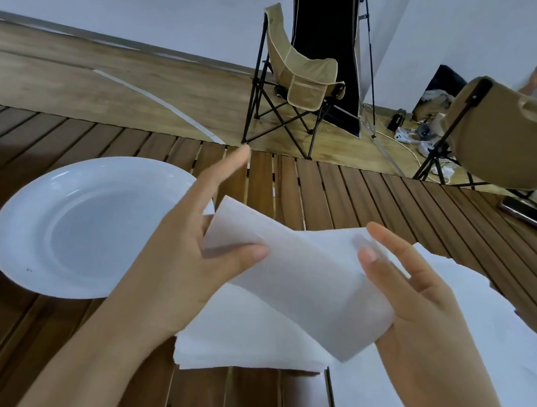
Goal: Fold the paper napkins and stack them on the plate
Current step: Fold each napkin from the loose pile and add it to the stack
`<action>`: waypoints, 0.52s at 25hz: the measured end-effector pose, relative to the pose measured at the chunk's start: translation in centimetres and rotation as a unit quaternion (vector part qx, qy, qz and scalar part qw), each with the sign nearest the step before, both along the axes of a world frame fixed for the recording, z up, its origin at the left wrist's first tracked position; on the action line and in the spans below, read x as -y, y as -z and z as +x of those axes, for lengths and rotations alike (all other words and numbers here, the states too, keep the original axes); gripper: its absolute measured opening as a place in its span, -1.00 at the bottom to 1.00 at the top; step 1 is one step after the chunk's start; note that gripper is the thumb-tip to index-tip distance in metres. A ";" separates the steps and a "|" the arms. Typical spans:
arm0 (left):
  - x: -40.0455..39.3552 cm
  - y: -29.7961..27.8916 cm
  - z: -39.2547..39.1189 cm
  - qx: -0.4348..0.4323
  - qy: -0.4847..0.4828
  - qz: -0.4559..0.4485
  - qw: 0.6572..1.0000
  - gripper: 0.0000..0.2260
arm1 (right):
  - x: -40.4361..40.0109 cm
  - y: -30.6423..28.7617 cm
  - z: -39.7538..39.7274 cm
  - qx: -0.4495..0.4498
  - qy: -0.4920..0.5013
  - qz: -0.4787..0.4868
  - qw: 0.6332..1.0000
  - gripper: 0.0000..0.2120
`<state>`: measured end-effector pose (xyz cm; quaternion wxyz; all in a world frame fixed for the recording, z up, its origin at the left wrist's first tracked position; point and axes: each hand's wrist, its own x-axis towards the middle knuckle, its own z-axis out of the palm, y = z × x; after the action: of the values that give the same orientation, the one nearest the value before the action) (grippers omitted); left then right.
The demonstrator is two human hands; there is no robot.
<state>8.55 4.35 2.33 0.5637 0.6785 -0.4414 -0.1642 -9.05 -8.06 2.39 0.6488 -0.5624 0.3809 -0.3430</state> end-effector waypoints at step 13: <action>-0.2 1.2 1.3 0.034 -0.115 0.021 0.993 -0.83 | 0.5 1.5 0.3 -0.218 0.065 -0.132 0.965 -0.87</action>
<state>9.82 4.50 1.10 0.5486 0.7418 -0.3762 -0.0844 -8.74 -8.55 0.90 0.4461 -0.6782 0.5004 -0.3010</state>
